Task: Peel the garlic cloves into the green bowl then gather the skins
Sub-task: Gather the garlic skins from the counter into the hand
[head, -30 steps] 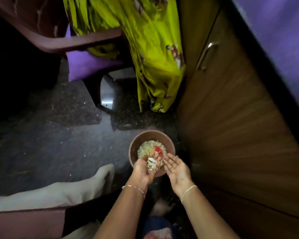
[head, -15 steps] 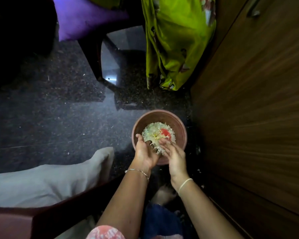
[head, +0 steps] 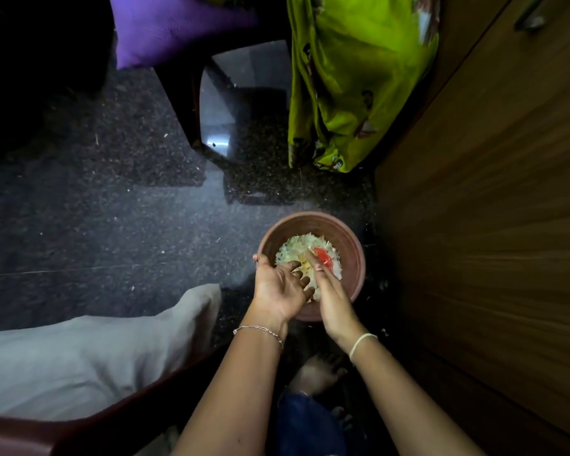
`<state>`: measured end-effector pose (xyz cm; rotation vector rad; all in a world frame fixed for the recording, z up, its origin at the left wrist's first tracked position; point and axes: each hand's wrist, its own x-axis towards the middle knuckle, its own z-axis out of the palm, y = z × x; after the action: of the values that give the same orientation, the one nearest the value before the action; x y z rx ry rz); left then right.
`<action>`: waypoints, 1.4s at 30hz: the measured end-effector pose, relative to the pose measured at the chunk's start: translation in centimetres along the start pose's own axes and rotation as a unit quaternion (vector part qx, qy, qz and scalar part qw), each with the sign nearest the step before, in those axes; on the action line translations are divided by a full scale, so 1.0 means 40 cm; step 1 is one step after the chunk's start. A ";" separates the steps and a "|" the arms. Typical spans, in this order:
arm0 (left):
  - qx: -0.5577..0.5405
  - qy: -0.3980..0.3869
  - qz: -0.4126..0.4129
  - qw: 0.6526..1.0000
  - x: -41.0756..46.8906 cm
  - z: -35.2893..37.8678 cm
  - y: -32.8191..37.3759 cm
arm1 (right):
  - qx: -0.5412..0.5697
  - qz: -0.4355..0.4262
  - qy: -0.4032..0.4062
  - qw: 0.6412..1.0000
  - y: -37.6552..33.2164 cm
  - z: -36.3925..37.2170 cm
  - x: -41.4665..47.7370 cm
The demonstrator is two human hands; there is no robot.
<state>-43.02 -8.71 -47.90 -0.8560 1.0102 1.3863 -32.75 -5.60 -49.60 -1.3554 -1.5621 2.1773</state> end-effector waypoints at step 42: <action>0.025 0.019 0.019 0.999 -0.100 0.038 -0.012 | -0.211 0.178 0.089 0.957 -0.020 -0.023 -0.012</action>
<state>-42.15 -8.77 -43.70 -0.8336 1.0908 1.3763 -32.11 -4.88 -48.71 -2.0388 -1.9056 1.8787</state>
